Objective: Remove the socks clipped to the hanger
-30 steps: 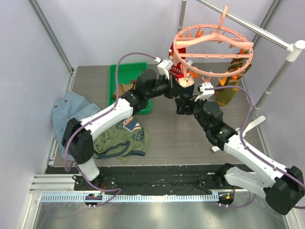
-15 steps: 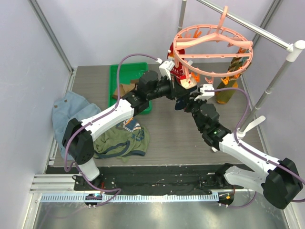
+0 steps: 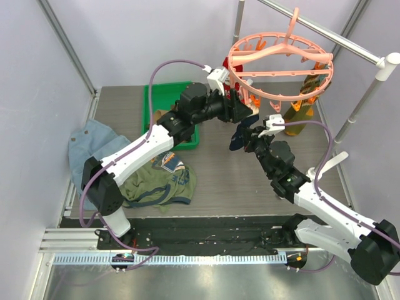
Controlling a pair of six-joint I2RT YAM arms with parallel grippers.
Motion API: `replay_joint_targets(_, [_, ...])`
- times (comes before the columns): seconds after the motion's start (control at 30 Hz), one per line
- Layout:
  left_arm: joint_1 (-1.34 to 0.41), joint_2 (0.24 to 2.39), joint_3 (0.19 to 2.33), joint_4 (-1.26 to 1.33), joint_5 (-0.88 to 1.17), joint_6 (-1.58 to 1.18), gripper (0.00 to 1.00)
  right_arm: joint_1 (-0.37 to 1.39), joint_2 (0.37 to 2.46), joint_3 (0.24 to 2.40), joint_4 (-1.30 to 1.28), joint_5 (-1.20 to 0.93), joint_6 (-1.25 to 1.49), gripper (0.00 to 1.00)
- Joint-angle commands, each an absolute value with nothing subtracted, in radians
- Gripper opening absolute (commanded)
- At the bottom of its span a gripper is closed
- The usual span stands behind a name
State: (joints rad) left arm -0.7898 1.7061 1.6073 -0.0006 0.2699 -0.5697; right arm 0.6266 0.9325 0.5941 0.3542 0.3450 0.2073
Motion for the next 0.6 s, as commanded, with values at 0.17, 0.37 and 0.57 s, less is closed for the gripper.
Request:
replay_joint_targets(0.17, [-0.790, 1.657, 1.729, -0.107, 0.157, -0.453, 0.77, 0.630, 0.845, 0.630, 0.299, 0.285, 0.227, 0.01])
replay_joint_targets(0.37, [-0.778, 1.698, 1.818, -0.126, 0.186, -0.448, 0.80, 0.629, 0.821, 0.629, 0.288, 0.250, 0.267, 0.01])
replay_joint_targets(0.57, [-0.776, 1.750, 1.885, -0.124, 0.258, -0.468, 0.79, 0.629, 0.822, 0.629, 0.304, 0.236, 0.290, 0.01])
